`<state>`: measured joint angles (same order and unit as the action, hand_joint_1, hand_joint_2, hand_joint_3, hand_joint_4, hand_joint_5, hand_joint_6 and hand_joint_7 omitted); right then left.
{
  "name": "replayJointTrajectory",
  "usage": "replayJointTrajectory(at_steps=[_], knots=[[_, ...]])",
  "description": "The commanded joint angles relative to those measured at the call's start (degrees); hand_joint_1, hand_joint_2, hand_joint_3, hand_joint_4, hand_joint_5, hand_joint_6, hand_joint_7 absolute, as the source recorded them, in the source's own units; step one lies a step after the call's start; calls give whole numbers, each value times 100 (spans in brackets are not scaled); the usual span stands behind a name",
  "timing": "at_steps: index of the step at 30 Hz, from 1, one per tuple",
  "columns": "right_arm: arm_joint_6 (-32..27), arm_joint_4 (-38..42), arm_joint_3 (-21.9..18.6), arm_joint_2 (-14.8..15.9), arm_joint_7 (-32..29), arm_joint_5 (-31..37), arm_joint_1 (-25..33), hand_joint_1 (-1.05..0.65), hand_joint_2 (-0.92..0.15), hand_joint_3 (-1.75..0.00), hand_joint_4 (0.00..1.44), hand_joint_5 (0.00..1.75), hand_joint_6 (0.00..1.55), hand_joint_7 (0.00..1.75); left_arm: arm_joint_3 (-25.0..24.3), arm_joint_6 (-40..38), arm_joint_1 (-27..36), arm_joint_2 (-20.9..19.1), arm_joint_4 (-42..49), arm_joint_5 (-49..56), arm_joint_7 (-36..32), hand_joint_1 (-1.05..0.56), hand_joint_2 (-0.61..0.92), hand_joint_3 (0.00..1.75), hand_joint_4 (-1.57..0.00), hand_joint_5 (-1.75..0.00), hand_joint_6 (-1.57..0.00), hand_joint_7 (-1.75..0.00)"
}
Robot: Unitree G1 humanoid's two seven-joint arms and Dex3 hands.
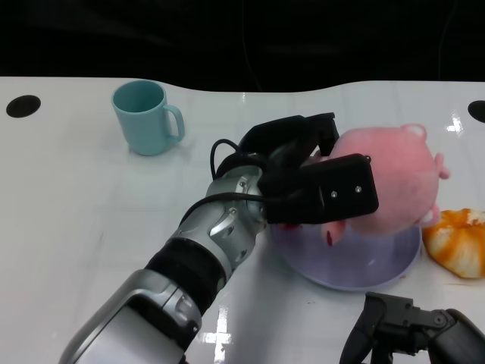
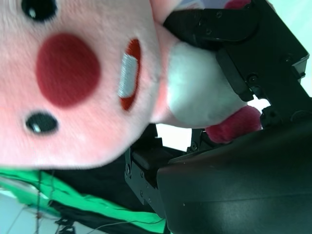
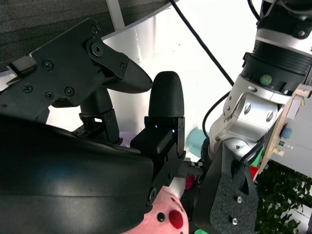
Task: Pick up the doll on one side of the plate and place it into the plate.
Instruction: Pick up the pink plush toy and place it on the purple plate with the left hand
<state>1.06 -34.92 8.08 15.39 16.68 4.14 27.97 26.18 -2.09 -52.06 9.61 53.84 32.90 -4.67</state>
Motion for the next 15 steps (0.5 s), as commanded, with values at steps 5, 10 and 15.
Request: replayJointTrajectory(at_steps=[5,10,15], knots=[[-8,-121,-6,-1,-67,50,35,-12,-52,-112,67,166,62,135,153,-85,-411,-40,232,41,509,-37,84,30,-52,-143,-71,-28],[11,-106,-32,14,-47,13,33,-13,-52,-112,67,166,62,135,781,-160,-480,-277,162,603,881,-69,92,31,-15,-42,-32,-1],[-35,-127,-67,34,-28,-7,36,-13,-53,-110,68,166,62,135,991,-207,-454,-428,5,757,1237,-97,92,44,0,-1,-5,0]])
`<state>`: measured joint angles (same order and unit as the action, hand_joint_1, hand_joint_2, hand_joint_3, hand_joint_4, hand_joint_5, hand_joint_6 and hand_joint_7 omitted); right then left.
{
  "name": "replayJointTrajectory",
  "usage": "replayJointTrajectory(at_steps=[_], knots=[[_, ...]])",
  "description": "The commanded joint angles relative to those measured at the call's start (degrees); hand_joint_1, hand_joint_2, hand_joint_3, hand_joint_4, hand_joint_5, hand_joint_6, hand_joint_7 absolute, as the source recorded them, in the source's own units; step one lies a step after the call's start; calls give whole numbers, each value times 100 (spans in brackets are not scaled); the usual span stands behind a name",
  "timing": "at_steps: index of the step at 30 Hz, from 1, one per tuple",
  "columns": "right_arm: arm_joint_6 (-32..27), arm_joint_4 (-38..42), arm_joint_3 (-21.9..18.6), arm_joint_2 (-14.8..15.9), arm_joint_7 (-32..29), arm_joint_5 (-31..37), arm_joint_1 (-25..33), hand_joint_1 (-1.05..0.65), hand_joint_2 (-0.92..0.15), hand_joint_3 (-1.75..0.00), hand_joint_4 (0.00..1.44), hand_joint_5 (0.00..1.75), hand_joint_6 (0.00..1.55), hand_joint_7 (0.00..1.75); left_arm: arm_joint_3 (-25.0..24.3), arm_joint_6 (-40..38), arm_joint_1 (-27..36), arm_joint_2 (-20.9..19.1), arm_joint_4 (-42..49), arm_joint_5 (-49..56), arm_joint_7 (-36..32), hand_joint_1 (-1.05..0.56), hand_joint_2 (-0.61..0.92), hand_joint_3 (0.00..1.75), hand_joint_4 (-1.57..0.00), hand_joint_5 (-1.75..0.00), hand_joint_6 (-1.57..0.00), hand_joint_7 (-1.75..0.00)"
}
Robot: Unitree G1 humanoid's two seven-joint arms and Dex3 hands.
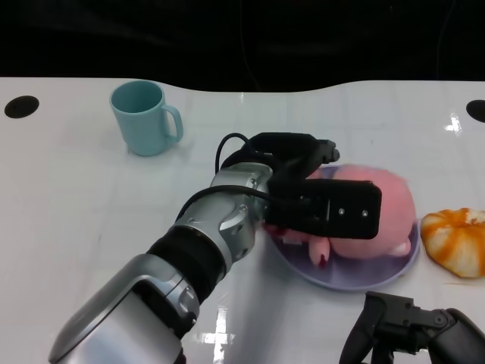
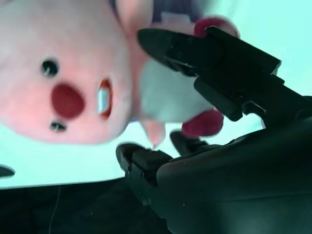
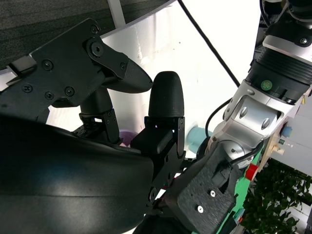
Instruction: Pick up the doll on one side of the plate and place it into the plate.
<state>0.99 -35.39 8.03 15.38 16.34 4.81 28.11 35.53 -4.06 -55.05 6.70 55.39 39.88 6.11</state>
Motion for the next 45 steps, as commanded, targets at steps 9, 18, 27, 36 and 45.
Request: replayJointTrajectory(at_steps=[9,18,27,36,45], knots=[[14,-47,-150,60,62,-163,22,-12,-53,-111,67,166,61,135,-7,57,99,-454,-741,-29,440,-105,92,55,0,0,0,0],[5,-49,-197,65,79,-186,8,-10,-52,-112,67,165,61,135,-409,60,964,-1161,-2657,-404,897,-105,92,54,0,0,0,0],[9,-35,-248,112,114,-229,22,-9,-52,-113,67,166,60,135,-985,112,2004,-1806,-4399,-966,1388,-95,92,44,-6,-4,-5,-3],[-17,-61,-255,118,129,-236,38,-9,-53,-112,66,167,61,134,-1630,573,3085,-2179,-5390,-1857,1448,-80,92,29,-19,-16,-20,-9],[-23,-90,-230,121,126,-198,48,-13,-53,-110,67,167,62,134,-2368,1400,4306,-2146,-5796,-3248,1416,-52,92,13,-16,-81,-45,-11]])
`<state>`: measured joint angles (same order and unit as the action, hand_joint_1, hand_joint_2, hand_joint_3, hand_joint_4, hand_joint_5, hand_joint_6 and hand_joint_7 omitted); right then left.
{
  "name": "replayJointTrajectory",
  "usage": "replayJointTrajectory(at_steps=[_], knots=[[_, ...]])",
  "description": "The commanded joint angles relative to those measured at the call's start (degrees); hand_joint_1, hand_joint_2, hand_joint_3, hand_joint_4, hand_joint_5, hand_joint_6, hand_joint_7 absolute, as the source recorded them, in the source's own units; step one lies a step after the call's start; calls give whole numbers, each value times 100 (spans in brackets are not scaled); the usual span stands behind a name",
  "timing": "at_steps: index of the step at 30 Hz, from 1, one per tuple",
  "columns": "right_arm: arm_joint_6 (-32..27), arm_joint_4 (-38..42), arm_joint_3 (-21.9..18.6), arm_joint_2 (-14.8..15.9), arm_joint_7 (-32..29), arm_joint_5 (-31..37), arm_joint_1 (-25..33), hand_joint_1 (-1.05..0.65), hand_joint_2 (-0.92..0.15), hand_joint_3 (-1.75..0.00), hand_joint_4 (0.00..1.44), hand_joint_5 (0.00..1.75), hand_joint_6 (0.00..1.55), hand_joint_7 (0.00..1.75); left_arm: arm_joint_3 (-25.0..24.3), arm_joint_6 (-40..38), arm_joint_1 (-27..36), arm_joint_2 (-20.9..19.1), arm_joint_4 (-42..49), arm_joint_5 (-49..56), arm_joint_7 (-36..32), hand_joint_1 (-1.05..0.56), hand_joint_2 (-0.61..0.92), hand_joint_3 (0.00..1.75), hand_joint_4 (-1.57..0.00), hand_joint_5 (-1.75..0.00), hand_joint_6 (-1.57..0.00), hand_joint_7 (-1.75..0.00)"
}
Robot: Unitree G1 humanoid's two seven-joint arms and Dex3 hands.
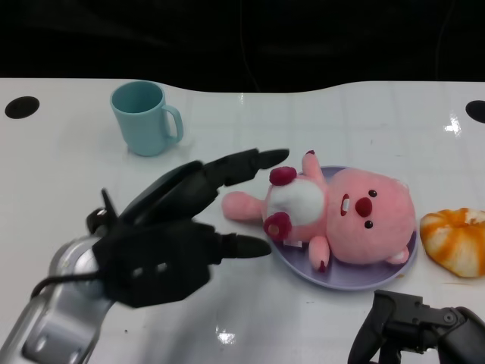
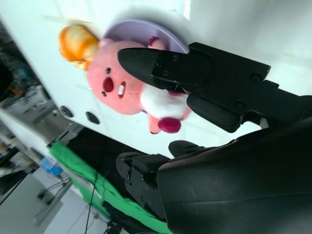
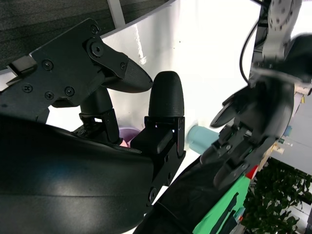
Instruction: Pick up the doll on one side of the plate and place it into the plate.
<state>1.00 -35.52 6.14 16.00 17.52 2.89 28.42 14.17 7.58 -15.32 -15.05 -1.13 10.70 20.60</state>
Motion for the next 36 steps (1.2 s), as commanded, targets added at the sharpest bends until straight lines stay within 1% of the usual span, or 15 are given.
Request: replayJointTrajectory(at_steps=[1,3,6,7,8,9,10,11,13,14,17,20,23,29,36], knots=[[-30,-83,-39,60,8,-6,18,-12,-53,-110,67,167,62,134,-287,261,444,68,-189,-434,-58,-46,92,12,-19,-85,-49,-13],[-17,-87,-35,62,5,9,11,-12,-53,-111,67,167,62,134,-398,259,669,183,-306,-659,-103,-39,92,10,-22,-89,-53,-14],[-21,-112,-27,69,4,26,5,-13,-53,-111,67,167,62,134,-630,251,1102,506,-496,-1156,-249,-17,92,12,-38,-99,-71,-21],[-41,-125,-26,71,4,28,8,-13,-53,-111,67,167,62,135,-684,231,1209,585,-551,-1260,-285,-14,88,25,-46,-100,-76,-25],[-53,-132,-26,70,5,20,10,-13,-53,-112,67,167,62,135,-738,133,1322,668,-639,-1400,-312,-11,74,58,-56,-103,-82,-33],[-56,-133,-25,69,6,12,9,-12,-53,-112,67,167,62,135,-787,14,1431,751,-734,-1545,-336,-9,66,79,-61,-106,-84,-43],[-58,-135,-23,67,6,8,9,-12,-52,-112,67,167,62,135,-820,-129,1531,808,-842,-1644,-370,-8,62,90,-67,-110,-86,-54],[-57,-135,-21,65,4,5,9,-12,-52,-112,67,166,62,135,-843,-332,1626,841,-981,-1702,-413,-9,59,101,-75,-116,-87,-74],[-53,-135,-19,64,1,9,6,-12,-52,-113,67,166,62,136,-866,-704,1780,864,-1248,-1739,-487,-11,55,112,-83,-124,-88,-94],[-62,-142,-20,67,4,9,4,-12,-52,-114,67,166,61,136,-876,-863,1870,864,-1380,-1757,-510,-11,53,120,-86,-133,-88,-107],[-78,-150,-19,65,9,-13,-1,-13,-51,-114,67,166,61,136,-882,-1231,2096,851,-1701,-1738,-582,-12,48,133,-87,-154,-84,-131],[-118,-173,-9,65,13,-23,-6,-14,-51,-114,67,167,61,136,-884,-1810,2344,853,-2081,-1895,-615,-12,43,142,-86,-170,-80,-150],[-152,-204,-3,66,11,-21,-11,-14,-52,-114,67,167,61,136,-936,-2537,2515,862,-2478,-2204,-625,-13,40,146,-87,-174,-78,-158],[-193,-235,-31,81,25,-44,-13,-14,-52,-113,67,168,61,136,-1111,-3975,2709,838,-3288,-2898,-771,-14,38,142,-91,-175,-78,-164],[-216,-230,-101,96,53,-101,-25,-12,-51,-114,67,168,61,137,-1371,-4702,2641,821,-3290,-3415,-764,-14,39,141,-90,-175,-78,-168]])
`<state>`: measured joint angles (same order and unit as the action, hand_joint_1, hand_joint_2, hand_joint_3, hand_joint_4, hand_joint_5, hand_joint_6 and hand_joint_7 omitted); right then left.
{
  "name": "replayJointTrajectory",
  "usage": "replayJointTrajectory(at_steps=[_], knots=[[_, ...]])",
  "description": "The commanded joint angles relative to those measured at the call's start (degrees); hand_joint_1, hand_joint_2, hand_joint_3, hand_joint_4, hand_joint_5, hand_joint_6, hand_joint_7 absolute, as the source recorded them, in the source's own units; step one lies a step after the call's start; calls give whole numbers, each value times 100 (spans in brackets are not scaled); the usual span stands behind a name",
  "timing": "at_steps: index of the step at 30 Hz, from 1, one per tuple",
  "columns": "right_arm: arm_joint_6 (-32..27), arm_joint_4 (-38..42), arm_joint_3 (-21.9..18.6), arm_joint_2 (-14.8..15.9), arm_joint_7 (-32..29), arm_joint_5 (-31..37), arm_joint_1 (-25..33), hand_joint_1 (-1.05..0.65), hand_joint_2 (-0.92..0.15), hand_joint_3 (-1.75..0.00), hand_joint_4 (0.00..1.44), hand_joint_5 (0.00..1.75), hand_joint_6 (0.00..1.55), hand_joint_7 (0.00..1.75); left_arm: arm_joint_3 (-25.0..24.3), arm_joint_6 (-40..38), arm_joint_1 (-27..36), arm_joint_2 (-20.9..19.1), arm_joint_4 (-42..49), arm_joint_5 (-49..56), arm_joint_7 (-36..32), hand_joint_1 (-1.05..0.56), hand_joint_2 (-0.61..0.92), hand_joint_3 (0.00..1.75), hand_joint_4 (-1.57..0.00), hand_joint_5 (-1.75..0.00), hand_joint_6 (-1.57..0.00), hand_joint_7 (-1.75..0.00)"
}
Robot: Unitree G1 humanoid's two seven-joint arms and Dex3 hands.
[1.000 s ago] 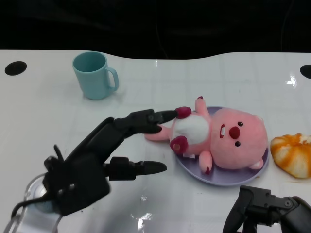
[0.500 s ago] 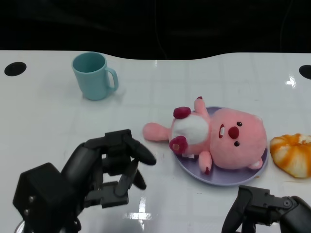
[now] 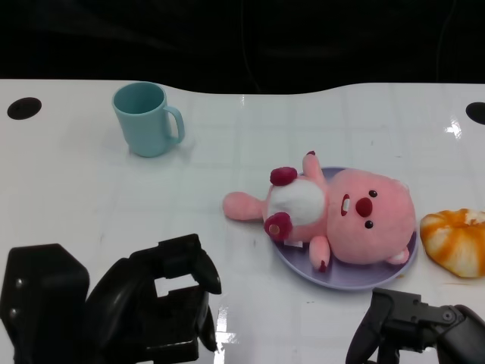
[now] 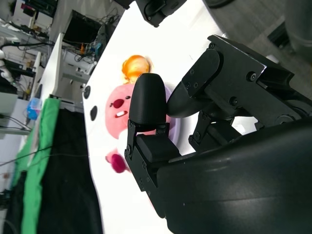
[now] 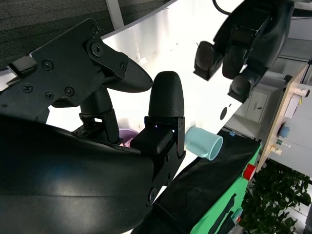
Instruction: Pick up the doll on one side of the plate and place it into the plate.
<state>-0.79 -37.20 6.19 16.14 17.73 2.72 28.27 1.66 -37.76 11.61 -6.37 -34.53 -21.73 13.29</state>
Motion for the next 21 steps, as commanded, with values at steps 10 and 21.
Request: replayJointTrajectory(at_steps=[10,21], knots=[[-19,-26,-132,66,49,-47,-15,-10,-51,-113,67,166,61,136,-199,-186,-160,-177,572,-524,242,-15,34,148,-90,-175,-77,-171],[141,-48,-96,56,14,49,104,-8,-48,-117,70,168,62,135,-179,152,-80,-339,765,-553,519,-18,32,148,-90,-175,-77,-171]])
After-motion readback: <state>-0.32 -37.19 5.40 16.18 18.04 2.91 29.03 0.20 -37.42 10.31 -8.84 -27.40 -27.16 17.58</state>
